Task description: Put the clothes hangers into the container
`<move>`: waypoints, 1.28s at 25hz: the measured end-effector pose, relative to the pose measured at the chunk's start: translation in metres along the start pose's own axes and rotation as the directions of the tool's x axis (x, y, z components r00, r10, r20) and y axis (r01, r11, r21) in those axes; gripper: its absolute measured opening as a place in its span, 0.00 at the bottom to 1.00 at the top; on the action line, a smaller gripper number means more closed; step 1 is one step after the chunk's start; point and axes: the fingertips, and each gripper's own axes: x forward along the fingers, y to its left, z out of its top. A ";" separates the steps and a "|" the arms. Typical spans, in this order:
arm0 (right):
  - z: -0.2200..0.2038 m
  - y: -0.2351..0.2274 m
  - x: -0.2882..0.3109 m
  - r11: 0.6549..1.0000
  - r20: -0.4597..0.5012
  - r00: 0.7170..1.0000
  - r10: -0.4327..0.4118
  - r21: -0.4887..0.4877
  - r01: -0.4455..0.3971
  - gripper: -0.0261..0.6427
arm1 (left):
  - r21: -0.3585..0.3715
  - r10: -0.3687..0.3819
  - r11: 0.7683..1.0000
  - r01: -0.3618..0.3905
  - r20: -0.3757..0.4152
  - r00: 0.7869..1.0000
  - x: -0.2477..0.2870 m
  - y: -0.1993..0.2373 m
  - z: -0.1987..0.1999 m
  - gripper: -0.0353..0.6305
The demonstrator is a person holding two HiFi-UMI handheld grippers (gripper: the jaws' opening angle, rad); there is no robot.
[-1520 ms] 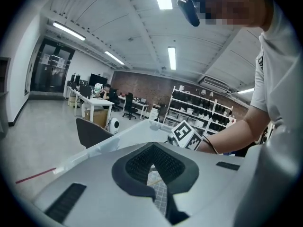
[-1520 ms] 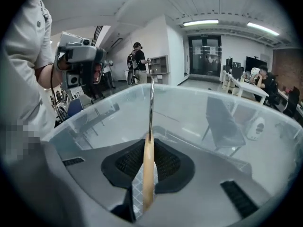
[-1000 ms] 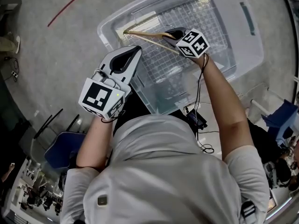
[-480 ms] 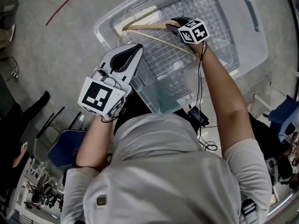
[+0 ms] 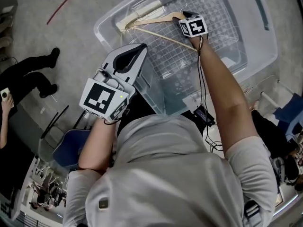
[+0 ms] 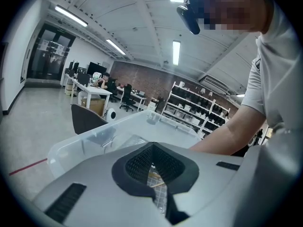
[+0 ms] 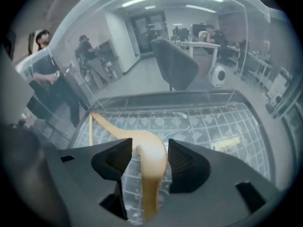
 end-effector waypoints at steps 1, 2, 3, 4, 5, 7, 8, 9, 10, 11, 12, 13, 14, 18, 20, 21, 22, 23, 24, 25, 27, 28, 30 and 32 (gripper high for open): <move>-0.005 -0.002 0.003 0.999 -0.021 0.999 -0.027 -0.020 0.027 0.41 | 0.000 0.000 1.000 0.000 -0.001 1.000 0.001 0.000 0.000 0.08; -0.008 -0.003 0.006 0.999 -0.033 0.999 -0.040 -0.033 0.039 0.41 | 0.001 0.000 1.000 0.000 -0.001 1.000 0.001 0.000 -0.001 0.08; -0.011 -0.003 0.007 0.999 -0.037 0.998 -0.042 -0.035 0.041 0.41 | 0.002 -0.001 1.000 0.001 0.000 1.000 0.002 -0.001 -0.001 0.08; -0.012 -0.003 0.008 0.999 -0.038 0.998 -0.042 -0.032 0.041 0.41 | 0.002 -0.001 1.000 0.001 0.002 1.000 0.002 -0.001 0.000 0.08; -0.013 -0.003 0.007 0.999 -0.038 0.998 -0.043 -0.029 0.041 0.41 | 0.003 -0.002 1.000 0.002 0.004 1.000 0.002 -0.001 0.000 0.08; -0.013 -0.003 0.006 0.999 -0.038 0.998 -0.041 -0.026 0.040 0.41 | 0.004 -0.003 1.000 0.003 0.007 1.000 0.002 -0.002 0.001 0.08; -0.012 -0.003 0.004 0.999 -0.037 0.999 -0.039 -0.022 0.038 0.41 | 0.005 -0.004 1.000 0.004 0.008 1.000 0.001 -0.002 0.001 0.08; -0.010 -0.002 0.002 0.999 -0.034 0.999 -0.036 -0.016 0.036 0.41 | 0.005 -0.004 1.000 0.004 0.009 1.000 0.000 -0.004 0.002 0.08; -0.008 -0.001 -0.001 0.999 -0.030 0.999 -0.035 -0.011 0.035 0.41 | 0.007 -0.004 1.000 0.004 0.011 1.000 -0.002 -0.006 0.002 0.08; -0.006 0.000 -0.005 0.999 -0.024 0.999 -0.036 -0.009 0.036 0.41 | 0.010 -0.003 1.000 0.003 0.014 1.000 -0.003 -0.008 0.003 0.08; -0.004 0.001 -0.009 0.999 -0.017 0.999 -0.037 -0.012 0.037 0.41 | 0.013 -0.002 1.000 0.002 0.016 1.000 -0.005 -0.010 0.003 0.08; -0.001 0.003 -0.013 0.999 -0.011 0.999 -0.037 -0.016 0.037 0.41 | 0.018 0.000 1.000 0.000 0.018 1.000 -0.007 -0.012 0.003 0.08; 0.001 0.005 -0.017 0.999 -0.006 0.999 -0.036 -0.021 0.036 0.41 | 0.023 0.003 1.000 -0.003 0.020 1.000 -0.009 -0.014 0.003 0.08; 0.014 0.015 -0.046 0.997 0.021 0.999 -0.044 -0.057 0.046 0.35 | 0.045 0.012 0.999 -0.014 0.036 0.999 -0.017 -0.026 0.006 0.08; 0.024 0.023 -0.068 0.995 0.058 0.997 -0.048 -0.080 0.052 0.30 | 0.050 0.015 0.999 -0.017 0.045 0.999 -0.022 -0.036 0.007 0.08; 0.029 0.028 -0.080 0.995 0.081 0.996 -0.046 -0.086 0.053 0.29 | 0.053 0.014 0.998 -0.016 0.050 0.999 -0.025 -0.042 0.007 0.08; 0.033 0.034 -0.093 0.995 0.105 0.994 -0.041 -0.092 0.051 0.28 | 0.057 0.011 0.998 -0.015 0.055 0.998 -0.027 -0.049 0.008 0.08; 0.036 0.040 -0.105 0.994 0.126 0.991 -0.031 -0.097 0.043 0.27 | 0.064 0.009 0.998 -0.012 0.061 0.998 -0.029 -0.057 0.009 0.08; 0.038 0.047 -0.117 0.994 0.146 0.989 -0.019 -0.104 0.034 0.25 | 0.073 0.005 0.997 -0.010 0.067 0.998 -0.031 -0.064 0.009 0.08; 0.041 0.053 -0.130 0.993 0.165 0.986 -0.009 -0.114 0.028 0.22 | 0.082 0.003 0.997 -0.009 0.074 0.997 -0.033 -0.071 0.010 0.08; 0.049 0.064 -0.154 0.990 0.205 0.979 0.006 -0.141 0.023 0.20 | 0.098 0.001 0.995 -0.009 0.086 0.996 -0.036 -0.080 0.014 0.08; 0.054 0.071 -0.165 0.988 0.226 0.974 0.018 -0.152 0.017 0.18 | 0.105 0.001 0.994 -0.011 0.093 0.996 -0.039 -0.083 0.017 0.08; 0.063 0.085 -0.188 0.987 0.274 0.960 0.051 -0.160 -0.007 0.15 | 0.119 0.001 0.993 -0.014 0.108 0.994 -0.044 -0.087 0.022 0.08; 0.064 0.096 -0.215 0.987 0.319 0.945 0.070 -0.161 -0.019 0.13 | 0.129 -0.002 0.992 -0.013 0.121 0.993 -0.050 -0.100 0.024 0.08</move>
